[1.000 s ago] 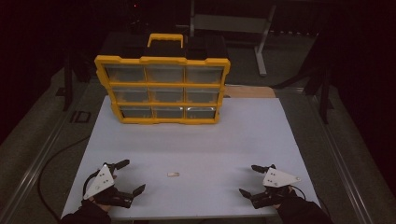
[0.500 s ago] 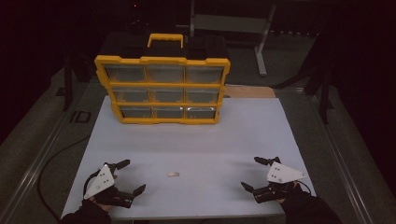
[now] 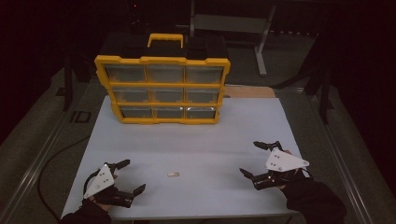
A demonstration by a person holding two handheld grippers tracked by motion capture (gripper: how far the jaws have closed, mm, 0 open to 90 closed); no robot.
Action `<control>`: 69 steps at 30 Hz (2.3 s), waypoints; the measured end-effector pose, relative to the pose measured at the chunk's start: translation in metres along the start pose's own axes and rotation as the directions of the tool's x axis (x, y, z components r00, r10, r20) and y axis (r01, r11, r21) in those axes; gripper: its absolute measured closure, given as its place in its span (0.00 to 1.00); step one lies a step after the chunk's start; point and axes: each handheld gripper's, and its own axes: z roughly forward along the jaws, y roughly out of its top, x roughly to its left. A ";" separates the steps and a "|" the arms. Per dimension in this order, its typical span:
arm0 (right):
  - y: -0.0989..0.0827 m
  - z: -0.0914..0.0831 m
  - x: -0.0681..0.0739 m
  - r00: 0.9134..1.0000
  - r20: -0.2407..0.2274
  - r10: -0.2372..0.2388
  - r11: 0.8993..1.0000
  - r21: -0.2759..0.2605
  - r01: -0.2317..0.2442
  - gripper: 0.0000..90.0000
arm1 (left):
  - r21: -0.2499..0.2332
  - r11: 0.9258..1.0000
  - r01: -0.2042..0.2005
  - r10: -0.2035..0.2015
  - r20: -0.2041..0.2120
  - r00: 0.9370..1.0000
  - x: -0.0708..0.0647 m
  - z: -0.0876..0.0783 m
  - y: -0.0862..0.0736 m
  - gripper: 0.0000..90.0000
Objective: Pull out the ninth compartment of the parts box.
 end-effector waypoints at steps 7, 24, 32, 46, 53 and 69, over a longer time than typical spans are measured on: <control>0.012 0.007 -0.004 1.000 0.001 -0.028 1.000 -0.003 0.028 0.09 | 0.000 1.000 -0.002 0.002 -0.001 1.000 0.000 0.000 0.000 0.00; 0.036 0.019 -0.013 0.993 0.024 -0.114 0.993 -0.009 0.115 0.09 | -0.007 1.000 0.008 -0.008 0.003 1.000 0.000 -0.001 0.000 0.00; 0.046 0.032 -0.017 0.987 0.014 -0.157 0.987 -0.013 0.158 0.09 | -0.017 1.000 0.011 -0.011 0.005 1.000 0.001 -0.002 0.001 0.00; 0.054 0.050 -0.022 0.977 0.005 -0.212 0.977 -0.025 0.212 0.09 | -0.018 1.000 0.011 -0.010 0.009 1.000 0.001 -0.002 0.000 0.00; 0.058 0.058 -0.022 0.973 0.005 -0.229 0.972 -0.046 0.229 0.09 | -0.016 1.000 0.003 -0.003 0.006 1.000 0.001 -0.002 0.000 0.00; 0.065 0.090 -0.019 0.950 -0.009 -0.311 0.949 -0.057 0.310 0.09 | -0.015 1.000 0.001 -0.001 0.004 1.000 0.001 -0.002 0.000 0.00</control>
